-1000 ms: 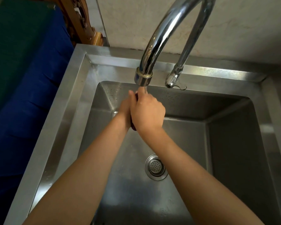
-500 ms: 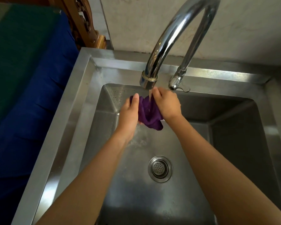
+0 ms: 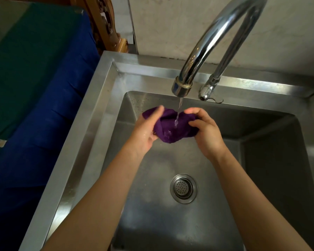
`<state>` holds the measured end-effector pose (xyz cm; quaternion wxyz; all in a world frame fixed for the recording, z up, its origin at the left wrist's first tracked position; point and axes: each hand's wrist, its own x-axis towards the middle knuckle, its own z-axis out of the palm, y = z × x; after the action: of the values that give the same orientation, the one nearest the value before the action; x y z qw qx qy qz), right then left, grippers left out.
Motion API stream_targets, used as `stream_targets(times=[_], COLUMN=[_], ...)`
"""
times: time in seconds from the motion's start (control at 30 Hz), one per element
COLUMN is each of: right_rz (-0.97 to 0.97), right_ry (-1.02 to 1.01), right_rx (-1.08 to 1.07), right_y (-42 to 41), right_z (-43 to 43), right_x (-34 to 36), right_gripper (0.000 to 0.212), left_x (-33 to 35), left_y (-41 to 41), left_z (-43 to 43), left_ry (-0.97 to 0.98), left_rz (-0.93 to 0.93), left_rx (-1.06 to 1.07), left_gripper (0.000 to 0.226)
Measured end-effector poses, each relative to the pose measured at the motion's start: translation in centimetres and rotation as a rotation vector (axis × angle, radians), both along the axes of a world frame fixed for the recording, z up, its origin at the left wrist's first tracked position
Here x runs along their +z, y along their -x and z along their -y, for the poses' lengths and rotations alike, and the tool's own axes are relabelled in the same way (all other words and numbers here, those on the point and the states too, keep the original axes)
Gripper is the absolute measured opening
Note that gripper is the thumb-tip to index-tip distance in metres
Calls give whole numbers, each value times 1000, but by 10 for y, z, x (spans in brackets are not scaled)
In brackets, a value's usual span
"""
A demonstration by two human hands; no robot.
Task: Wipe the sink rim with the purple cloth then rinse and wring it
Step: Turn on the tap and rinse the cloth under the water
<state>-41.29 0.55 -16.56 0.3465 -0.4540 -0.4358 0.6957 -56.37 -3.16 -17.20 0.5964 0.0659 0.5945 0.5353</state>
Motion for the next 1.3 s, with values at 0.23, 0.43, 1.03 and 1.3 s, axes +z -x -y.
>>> stream_targets(times=[0.23, 0.43, 1.03, 1.3], right_rz=[656, 771, 579, 925], right_ry=[-459, -663, -580, -657], right_rx=[244, 32, 52, -66], right_y=[-9, -13, 28, 44], right_z=[12, 11, 33, 17], right_x=[-11, 0, 19, 23], right_gripper=[41, 19, 36, 36], left_x=[3, 2, 2, -5], left_y=[-9, -1, -26, -43], left_z=[0, 6, -12, -10], left_ry=[-15, -64, -14, -54], left_rz=[-2, -133, -214, -239], left_rx=[139, 90, -59, -43], left_gripper=[15, 41, 30, 45])
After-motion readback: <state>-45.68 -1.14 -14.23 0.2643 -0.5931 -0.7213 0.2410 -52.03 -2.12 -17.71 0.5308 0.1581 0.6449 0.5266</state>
